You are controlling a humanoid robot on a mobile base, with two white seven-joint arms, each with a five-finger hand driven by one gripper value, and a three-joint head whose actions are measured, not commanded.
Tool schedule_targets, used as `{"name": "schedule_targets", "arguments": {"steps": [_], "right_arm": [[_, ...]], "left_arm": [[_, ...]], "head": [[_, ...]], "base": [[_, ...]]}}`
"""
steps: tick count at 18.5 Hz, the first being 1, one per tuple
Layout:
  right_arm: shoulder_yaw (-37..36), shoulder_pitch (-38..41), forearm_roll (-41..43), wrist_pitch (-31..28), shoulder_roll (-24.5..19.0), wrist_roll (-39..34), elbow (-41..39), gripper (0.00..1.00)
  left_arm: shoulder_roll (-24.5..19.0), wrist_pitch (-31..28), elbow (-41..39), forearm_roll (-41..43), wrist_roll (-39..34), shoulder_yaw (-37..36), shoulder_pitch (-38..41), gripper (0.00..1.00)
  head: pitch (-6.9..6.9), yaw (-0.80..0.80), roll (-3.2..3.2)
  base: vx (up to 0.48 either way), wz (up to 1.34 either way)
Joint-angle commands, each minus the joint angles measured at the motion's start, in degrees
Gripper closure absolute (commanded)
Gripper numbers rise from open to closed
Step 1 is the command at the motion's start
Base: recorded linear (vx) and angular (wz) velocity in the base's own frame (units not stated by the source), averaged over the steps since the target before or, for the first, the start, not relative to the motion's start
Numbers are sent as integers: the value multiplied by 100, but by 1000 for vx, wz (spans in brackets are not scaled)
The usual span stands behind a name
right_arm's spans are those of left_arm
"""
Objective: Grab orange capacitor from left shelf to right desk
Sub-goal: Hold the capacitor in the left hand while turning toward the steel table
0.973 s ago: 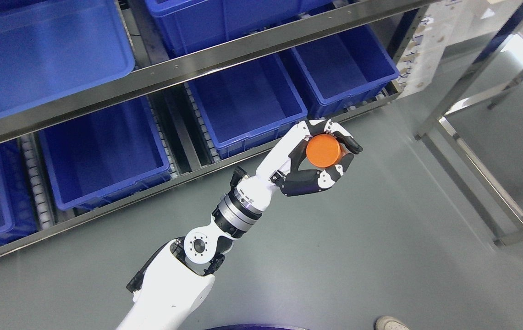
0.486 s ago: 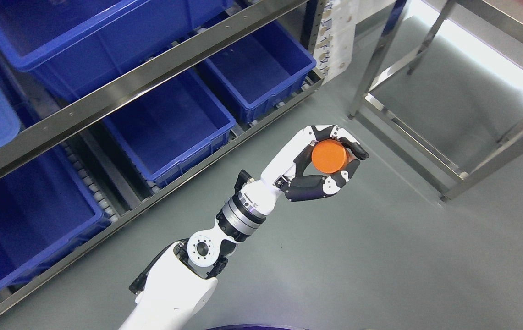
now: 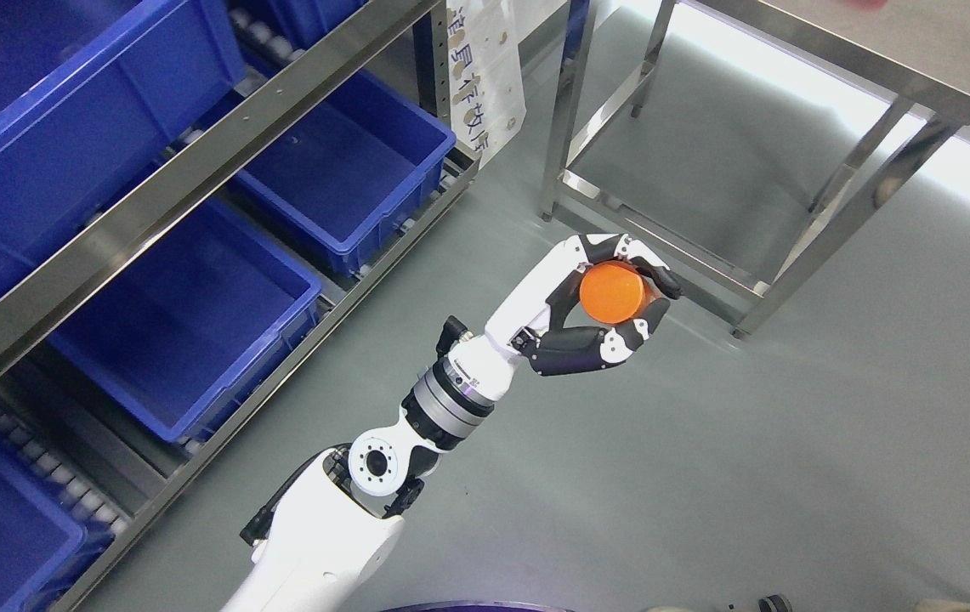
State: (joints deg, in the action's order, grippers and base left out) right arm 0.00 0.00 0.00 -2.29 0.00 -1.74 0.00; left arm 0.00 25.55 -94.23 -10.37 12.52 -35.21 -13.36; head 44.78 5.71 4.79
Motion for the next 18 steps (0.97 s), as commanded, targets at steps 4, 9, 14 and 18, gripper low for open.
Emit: {"name": "schedule_targets", "arguments": {"steps": [4, 9, 14, 18], "right_arm": [[-70, 193, 0, 0, 100, -2, -132, 0], [-70, 193, 0, 0, 100, -2, -132, 0], [-70, 193, 0, 0, 100, -2, -132, 0], [-70, 193, 0, 0, 100, -2, -132, 0]], "left_arm": [[-100, 3, 2, 0, 22, -4, -44, 97], [-100, -6, 2, 0, 22, -12, -61, 97], [-100, -24, 2, 0, 22, -100, -176, 97], [-100, -15, -7, 0, 22, -179, -211, 97]], "head": [[0, 0, 0], [0, 0, 0], [0, 0, 0], [0, 0, 0]], "base": [[199, -355], [246, -270], [273, -272], [294, -286]]}}
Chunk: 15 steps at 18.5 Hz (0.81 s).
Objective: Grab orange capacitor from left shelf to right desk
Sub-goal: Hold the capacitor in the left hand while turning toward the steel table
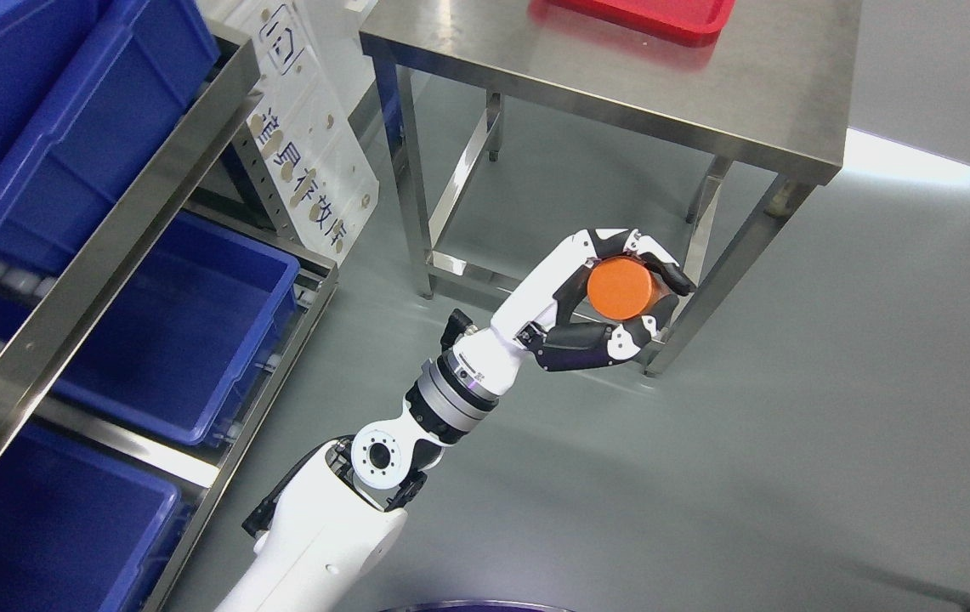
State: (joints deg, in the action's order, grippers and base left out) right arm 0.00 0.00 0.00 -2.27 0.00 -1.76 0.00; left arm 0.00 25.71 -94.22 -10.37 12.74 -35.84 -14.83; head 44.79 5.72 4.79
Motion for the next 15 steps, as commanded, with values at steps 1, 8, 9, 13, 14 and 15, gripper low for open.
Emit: {"name": "schedule_targets", "arguments": {"steps": [1, 8, 9, 13, 14, 15], "right_arm": [[-70, 193, 0, -2, 100, 0, -132, 0], [-70, 193, 0, -2, 100, 0, -132, 0], [-62, 193, 0, -2, 100, 0, -132, 0], [-70, 193, 0, -2, 100, 0, -132, 0], [-70, 193, 0, -2, 100, 0, -132, 0], [-70, 193, 0, -2, 100, 0, -132, 0]], "left_arm": [[-100, -31, -17, 0, 1, -90, -64, 97], [-100, -40, -17, 0, 1, 42, -82, 97], [-100, -58, -17, 0, 1, 51, -108, 97], [-100, -715, 236, 9, -52, 279, -607, 96], [-100, -813, 394, 17, -87, 393, -809, 96], [-100, -875, 605, 18, -131, 481, -1011, 96]], "head": [[0, 0, 0], [0, 0, 0], [0, 0, 0], [0, 0, 0], [0, 0, 0], [0, 0, 0]], "base": [[276, -285], [317, -237], [290, -171], [312, -132], [290, -93], [301, -64]]}}
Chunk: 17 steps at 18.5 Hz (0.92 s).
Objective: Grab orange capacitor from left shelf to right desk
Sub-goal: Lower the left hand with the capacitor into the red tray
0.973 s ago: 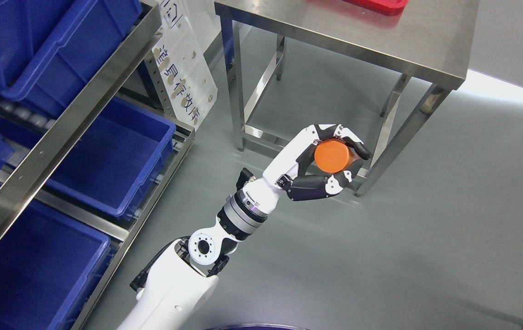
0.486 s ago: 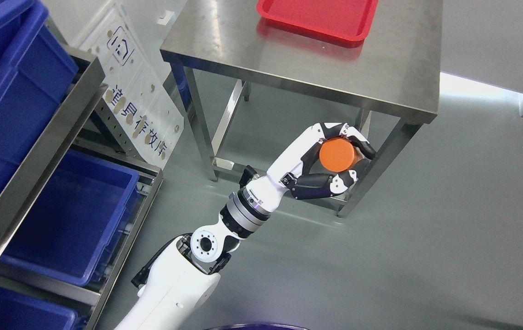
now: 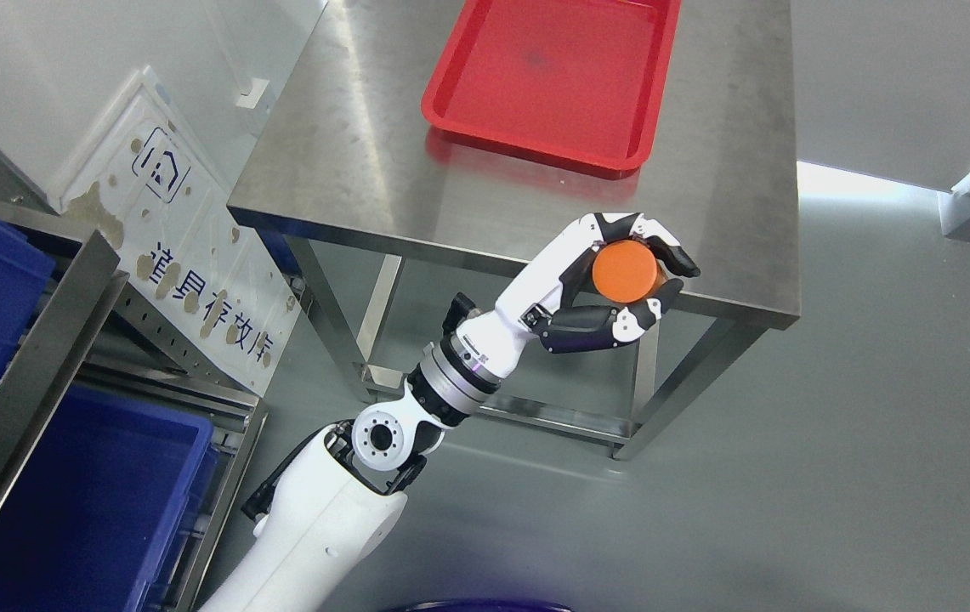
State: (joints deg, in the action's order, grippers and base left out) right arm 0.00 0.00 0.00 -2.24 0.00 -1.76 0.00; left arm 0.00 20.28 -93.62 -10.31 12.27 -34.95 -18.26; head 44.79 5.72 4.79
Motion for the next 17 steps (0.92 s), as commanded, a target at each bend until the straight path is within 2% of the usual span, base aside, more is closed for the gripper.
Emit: {"name": "schedule_targets", "arguments": {"steps": [1, 5, 8, 13, 17], "right_arm": [[-62, 193, 0, -5, 100, 0, -132, 0], [-62, 193, 0, -5, 100, 0, -132, 0], [-70, 193, 0, -5, 100, 0, -132, 0], [-62, 193, 0, -5, 100, 0, -132, 0], [-70, 193, 0, -5, 100, 0, -132, 0]], "left_arm": [[-100, -349, 755, 12, -111, 480, -870, 96], [-100, -454, 1897, 29, -146, 577, -1854, 96], [-100, -928, 2820, 29, -392, 638, -2427, 96], [-100, -1000, 3621, 29, -401, 586, -2542, 90], [-100, -982, 3754, 21, -454, 604, -2533, 85]], "head": [[0, 0, 0], [0, 0, 0], [0, 0, 0], [0, 0, 0], [0, 0, 0]], "base": [[301, -64], [264, 8], [228, 56], [165, 51], [88, 16]]}}
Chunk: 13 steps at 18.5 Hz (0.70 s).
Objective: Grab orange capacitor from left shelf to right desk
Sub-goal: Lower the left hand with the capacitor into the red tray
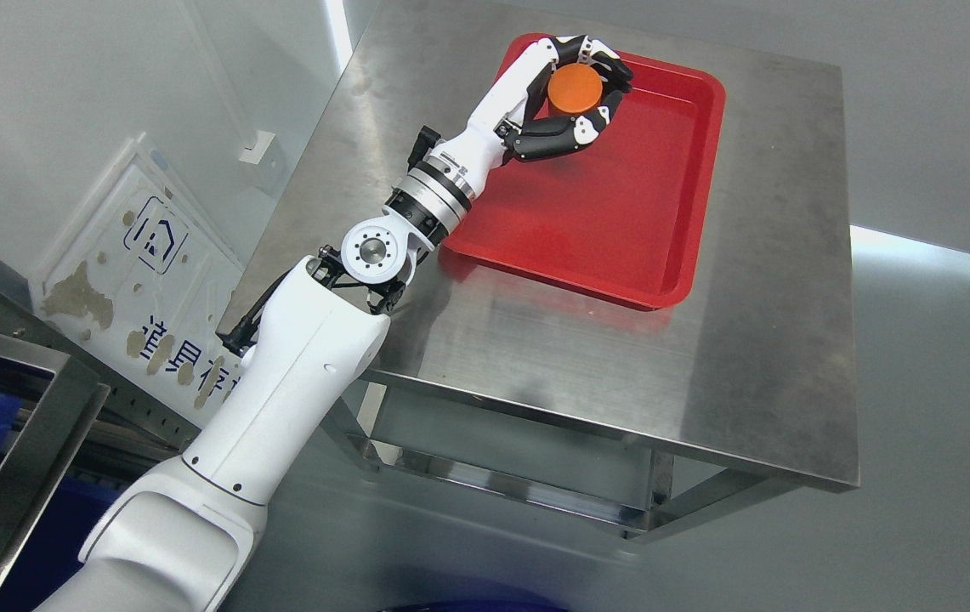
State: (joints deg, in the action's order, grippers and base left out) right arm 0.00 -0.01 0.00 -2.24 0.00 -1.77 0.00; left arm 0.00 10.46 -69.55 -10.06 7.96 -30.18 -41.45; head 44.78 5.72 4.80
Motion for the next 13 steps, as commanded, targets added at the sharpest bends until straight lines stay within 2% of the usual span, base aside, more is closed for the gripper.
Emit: {"name": "schedule_targets", "arguments": {"steps": [1, 6, 10, 11, 13], "right_arm": [[-70, 194, 0, -4, 100, 2, -132, 0], [-70, 194, 0, -4, 100, 2, -132, 0], [-70, 194, 0, -4, 100, 2, -132, 0], [-70, 194, 0, -4, 100, 2, -132, 0], [-70, 194, 0, -4, 100, 2, -132, 0]], "left_arm": [[-100, -9, 1348, -5, -22, 126, -214, 85], [-100, 61, 1330, -40, -66, 117, -214, 81], [-100, 228, 1304, -84, -154, 91, -258, 72], [-100, 237, 1304, -84, -189, 82, -276, 67], [-100, 228, 1304, -84, -312, 56, -346, 46]], "head": [[0, 0, 0], [0, 0, 0], [0, 0, 0], [0, 0, 0], [0, 0, 0]], "base": [[25, 19], [-2, 1], [-6, -1], [0, 0], [0, 0]]}}
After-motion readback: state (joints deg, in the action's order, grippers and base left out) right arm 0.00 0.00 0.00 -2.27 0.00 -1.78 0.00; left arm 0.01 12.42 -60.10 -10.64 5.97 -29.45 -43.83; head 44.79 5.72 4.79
